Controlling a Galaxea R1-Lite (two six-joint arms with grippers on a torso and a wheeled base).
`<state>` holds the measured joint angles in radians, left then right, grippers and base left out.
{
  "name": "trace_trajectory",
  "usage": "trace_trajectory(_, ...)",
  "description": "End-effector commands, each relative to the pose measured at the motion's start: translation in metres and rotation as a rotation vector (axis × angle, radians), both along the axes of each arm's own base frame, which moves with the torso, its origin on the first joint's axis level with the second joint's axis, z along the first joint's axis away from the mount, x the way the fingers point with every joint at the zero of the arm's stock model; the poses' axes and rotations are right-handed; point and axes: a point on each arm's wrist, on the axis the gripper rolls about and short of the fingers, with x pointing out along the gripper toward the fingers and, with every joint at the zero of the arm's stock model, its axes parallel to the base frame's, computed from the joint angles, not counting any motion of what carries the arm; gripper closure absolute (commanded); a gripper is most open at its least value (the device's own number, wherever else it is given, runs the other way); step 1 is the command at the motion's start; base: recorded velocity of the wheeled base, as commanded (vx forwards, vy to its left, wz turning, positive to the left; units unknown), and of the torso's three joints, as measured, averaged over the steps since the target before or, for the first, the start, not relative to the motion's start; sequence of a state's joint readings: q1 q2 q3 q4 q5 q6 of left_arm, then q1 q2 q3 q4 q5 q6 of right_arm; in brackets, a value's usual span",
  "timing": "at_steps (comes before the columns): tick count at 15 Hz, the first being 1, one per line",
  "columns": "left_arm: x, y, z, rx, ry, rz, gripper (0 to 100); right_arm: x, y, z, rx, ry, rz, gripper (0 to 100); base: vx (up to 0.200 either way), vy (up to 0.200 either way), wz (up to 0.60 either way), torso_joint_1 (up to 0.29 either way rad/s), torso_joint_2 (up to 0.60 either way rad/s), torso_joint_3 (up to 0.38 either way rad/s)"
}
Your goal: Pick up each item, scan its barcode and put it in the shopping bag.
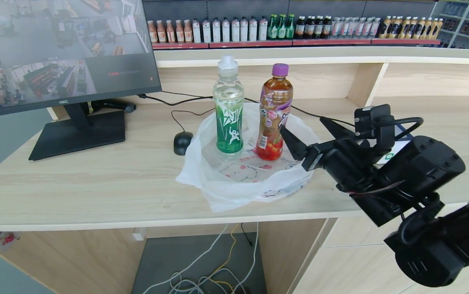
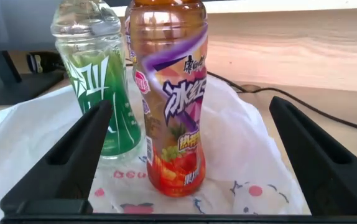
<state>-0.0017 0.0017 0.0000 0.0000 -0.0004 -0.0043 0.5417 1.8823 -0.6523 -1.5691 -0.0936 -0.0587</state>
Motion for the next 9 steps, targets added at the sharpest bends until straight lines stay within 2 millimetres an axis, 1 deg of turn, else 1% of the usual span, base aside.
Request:
trace_trajectory(1,0.0,0.0,0.0,-0.002,0.0,0.001,0,-0.033,-0.016,0.011,0.006,-0.006,0.011,0,0.0,0.0,0.0,0.0,0.0,0.0)
trace_trajectory(2,0.0,0.0,0.0,0.0,0.0,0.001,0,-0.039,-0.019,0.013,0.008,-0.009,0.013,0,0.0,0.0,0.0,0.0,0.0,0.0)
trace_trajectory(3,0.0,0.0,0.0,0.0,0.0,0.001,0,-0.046,-0.021,0.012,0.007,0.002,0.022,0,0.0,0.0,0.0,0.0,0.0,0.0)
trace_trajectory(5,0.0,0.0,0.0,0.0,0.0,0.001,0,-0.055,-0.025,0.004,-0.014,0.033,0.025,0,0.0,0.0,0.0,0.0,0.0,0.0)
trace_trajectory(8,0.0,0.0,0.0,-0.002,0.0,0.001,0,-0.058,-0.028,0.003,-0.015,0.039,0.025,0,0.0,0.0,0.0,0.0,0.0,0.0)
trace_trajectory(9,0.0,0.0,0.0,-0.002,0.0,0.001,0,-0.058,-0.027,0.004,-0.014,0.036,0.025,0,-0.2,0.0,0.0,0.002,0.0,0.002)
